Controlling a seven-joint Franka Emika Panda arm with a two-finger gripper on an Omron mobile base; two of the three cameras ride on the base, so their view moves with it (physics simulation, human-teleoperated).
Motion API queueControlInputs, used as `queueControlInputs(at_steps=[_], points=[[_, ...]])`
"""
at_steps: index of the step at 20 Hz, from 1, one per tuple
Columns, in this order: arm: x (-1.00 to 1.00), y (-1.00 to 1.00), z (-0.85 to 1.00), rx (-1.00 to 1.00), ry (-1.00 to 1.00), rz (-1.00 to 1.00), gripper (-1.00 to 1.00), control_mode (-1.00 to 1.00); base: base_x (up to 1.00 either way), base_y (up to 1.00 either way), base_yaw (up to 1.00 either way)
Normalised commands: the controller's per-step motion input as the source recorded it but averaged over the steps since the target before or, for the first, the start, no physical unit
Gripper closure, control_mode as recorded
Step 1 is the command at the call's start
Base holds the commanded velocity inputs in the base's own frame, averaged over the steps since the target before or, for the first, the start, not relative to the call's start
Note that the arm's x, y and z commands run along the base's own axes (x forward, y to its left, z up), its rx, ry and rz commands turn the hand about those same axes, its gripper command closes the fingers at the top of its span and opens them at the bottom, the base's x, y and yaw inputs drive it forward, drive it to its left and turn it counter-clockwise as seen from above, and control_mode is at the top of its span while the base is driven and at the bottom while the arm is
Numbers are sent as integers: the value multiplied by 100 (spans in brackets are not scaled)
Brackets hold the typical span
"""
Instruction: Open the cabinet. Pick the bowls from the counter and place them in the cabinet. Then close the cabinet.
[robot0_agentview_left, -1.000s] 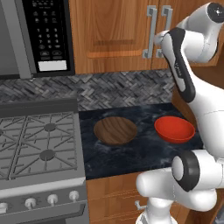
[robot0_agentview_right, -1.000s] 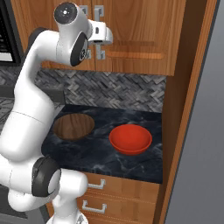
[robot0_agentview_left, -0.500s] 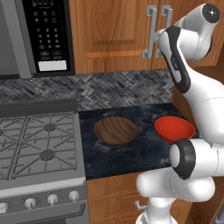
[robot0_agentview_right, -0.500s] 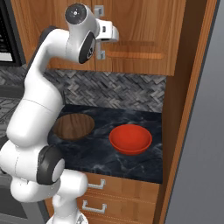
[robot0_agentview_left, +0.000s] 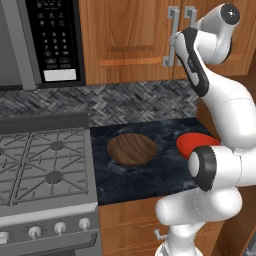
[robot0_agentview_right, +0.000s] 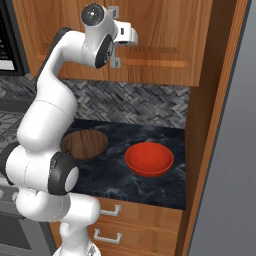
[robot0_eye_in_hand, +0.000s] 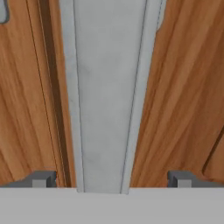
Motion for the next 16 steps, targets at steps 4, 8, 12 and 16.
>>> queueControlInputs(at_steps=[4,8,12,16], points=[[30,0,0,0,0,0,100,-100,0,0,0],[25,0,0,0,0,0,100,-100,0,0,0],[29,0,0,1,0,0,100,-100,0,0,0],[33,-17,0,2,0,3,100,-100,0,0,0]])
